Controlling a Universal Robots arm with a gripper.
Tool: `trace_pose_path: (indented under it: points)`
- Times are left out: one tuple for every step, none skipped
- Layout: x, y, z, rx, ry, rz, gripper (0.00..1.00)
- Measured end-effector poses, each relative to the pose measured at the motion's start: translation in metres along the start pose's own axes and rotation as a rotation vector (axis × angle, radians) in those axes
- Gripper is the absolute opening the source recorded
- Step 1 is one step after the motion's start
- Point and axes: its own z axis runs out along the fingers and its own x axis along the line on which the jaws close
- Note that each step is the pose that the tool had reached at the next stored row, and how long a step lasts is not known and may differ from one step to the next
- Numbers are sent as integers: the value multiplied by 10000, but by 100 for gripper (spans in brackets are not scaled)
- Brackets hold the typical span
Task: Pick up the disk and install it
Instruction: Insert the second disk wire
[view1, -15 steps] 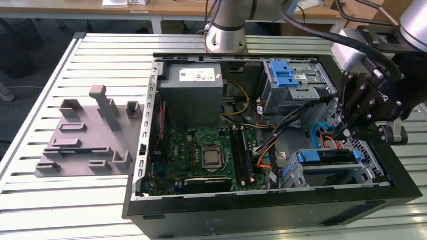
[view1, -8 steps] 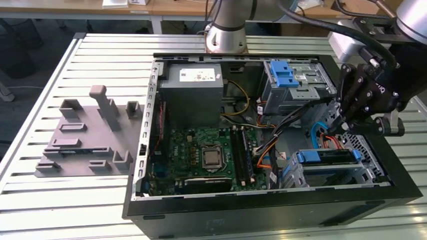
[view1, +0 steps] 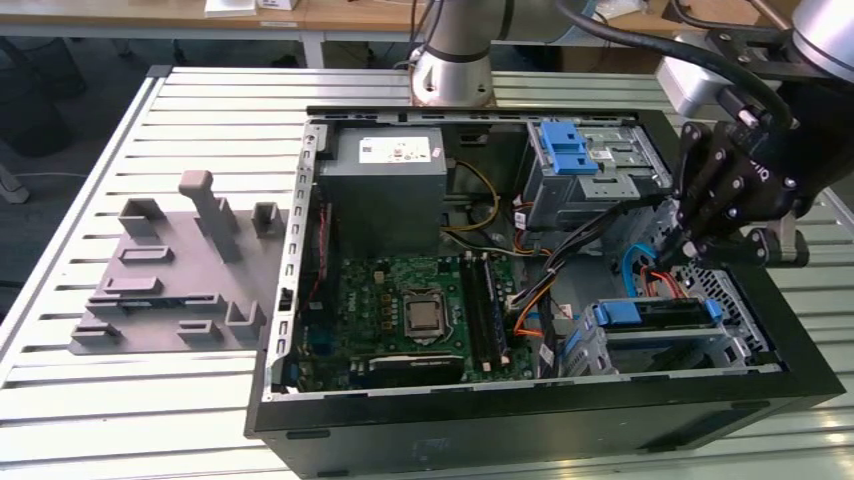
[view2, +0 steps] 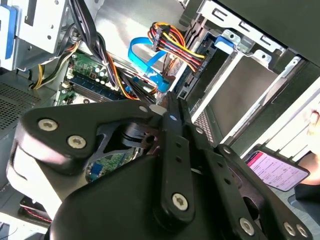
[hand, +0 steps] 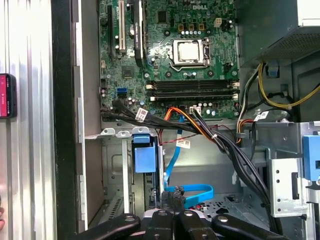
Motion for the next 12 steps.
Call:
trace_pose_path:
  points:
    - [-2,0,-1,-1,2,-1,11]
    - [-2,0,-3,-4,3,0,18]
    - [-4,0,-4,-6,3,0,18]
    - [-7,0,-4,-7,2,0,19]
    - [-9,0,-4,-7,2,0,19]
    - [-12,0,-4,-8,3,0,25]
    - [-15,1,-5,-8,5,0,25]
    - [-18,1,-4,-8,3,0,25]
    - [-21,1,-3,-8,4,-1,25]
    - [-25,1,-1,-7,7,-1,25]
    - [-30,1,1,-7,9,-1,25]
    - [-35,1,5,-7,8,-1,25]
